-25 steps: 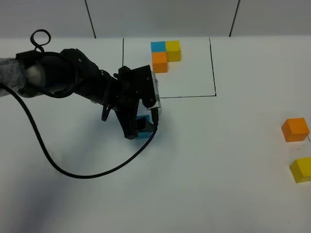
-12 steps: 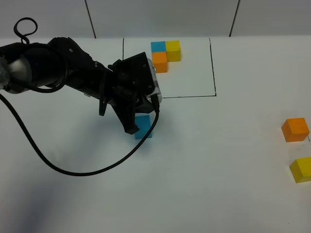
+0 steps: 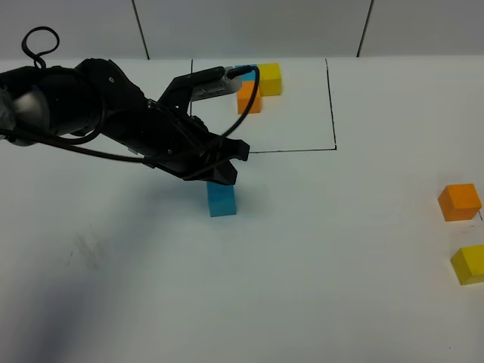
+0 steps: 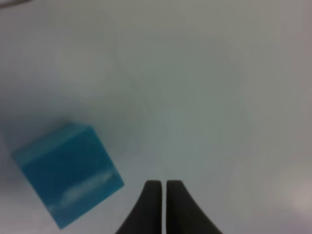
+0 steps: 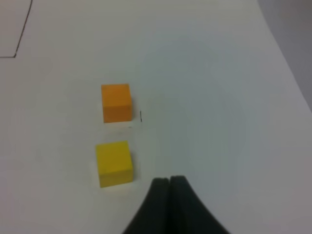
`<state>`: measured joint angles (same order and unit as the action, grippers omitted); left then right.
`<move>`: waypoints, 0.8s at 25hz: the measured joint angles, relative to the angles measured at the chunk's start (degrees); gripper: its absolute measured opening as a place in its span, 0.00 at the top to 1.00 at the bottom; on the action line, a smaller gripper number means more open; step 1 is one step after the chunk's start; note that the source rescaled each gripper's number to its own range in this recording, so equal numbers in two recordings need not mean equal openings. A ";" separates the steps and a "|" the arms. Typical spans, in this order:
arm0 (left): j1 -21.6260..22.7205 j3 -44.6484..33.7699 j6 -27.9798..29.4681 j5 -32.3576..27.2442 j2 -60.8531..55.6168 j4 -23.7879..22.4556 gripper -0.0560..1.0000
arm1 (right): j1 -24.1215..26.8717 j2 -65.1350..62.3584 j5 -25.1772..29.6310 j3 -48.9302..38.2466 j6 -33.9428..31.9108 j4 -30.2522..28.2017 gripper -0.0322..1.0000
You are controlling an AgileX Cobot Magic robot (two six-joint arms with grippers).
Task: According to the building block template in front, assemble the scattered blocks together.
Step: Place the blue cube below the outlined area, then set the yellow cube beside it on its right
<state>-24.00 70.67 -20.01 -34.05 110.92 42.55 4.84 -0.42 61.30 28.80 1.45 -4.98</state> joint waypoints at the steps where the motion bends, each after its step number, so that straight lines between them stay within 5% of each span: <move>1: -0.08 0.00 4.27 0.00 0.00 -1.36 0.94 | 0.00 0.00 0.00 0.00 0.00 0.00 0.97; 11: 0.04 0.00 9.80 2.14 -0.35 -10.16 0.94 | 0.00 0.00 0.00 0.00 0.00 0.00 0.97; 20: 6.55 -0.08 18.69 0.59 -7.79 -23.35 0.95 | 0.00 0.00 0.00 0.00 0.00 -0.04 0.97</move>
<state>-17.45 70.59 -1.32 -33.46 103.13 19.20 4.84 -0.42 61.30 28.80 1.45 -5.02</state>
